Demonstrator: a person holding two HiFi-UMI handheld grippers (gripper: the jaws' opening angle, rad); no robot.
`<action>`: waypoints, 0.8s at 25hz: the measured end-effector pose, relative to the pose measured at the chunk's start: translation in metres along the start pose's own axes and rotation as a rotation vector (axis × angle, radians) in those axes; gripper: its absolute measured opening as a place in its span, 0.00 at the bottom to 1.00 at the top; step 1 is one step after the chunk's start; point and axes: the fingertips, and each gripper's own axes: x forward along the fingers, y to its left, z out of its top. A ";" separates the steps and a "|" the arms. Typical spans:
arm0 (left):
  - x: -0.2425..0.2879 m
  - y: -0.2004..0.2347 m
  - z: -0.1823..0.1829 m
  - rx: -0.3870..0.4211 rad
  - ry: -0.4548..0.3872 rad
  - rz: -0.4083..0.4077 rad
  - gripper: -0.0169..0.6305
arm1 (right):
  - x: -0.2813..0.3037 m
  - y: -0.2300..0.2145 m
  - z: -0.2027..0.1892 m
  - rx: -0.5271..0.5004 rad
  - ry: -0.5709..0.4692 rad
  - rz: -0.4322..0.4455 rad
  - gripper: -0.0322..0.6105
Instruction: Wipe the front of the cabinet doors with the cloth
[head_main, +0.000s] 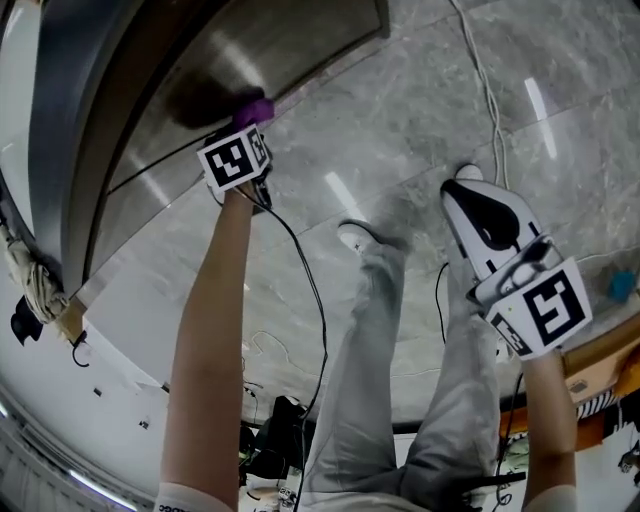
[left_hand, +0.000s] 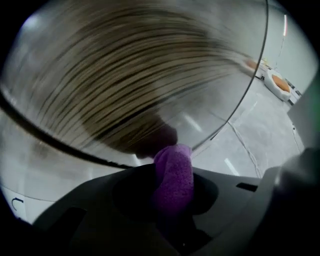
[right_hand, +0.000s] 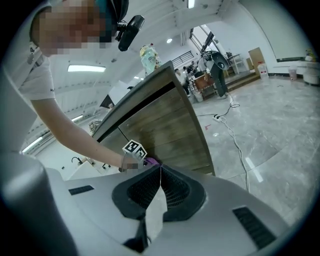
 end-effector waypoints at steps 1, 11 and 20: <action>-0.001 0.013 -0.007 0.003 0.008 0.014 0.17 | 0.004 0.007 -0.005 0.005 0.002 -0.003 0.09; -0.004 0.016 -0.042 0.054 0.058 0.022 0.17 | 0.009 0.023 -0.017 0.048 -0.018 -0.019 0.09; 0.015 -0.214 0.050 0.324 -0.091 -0.246 0.17 | -0.059 -0.062 0.000 0.070 -0.034 -0.091 0.09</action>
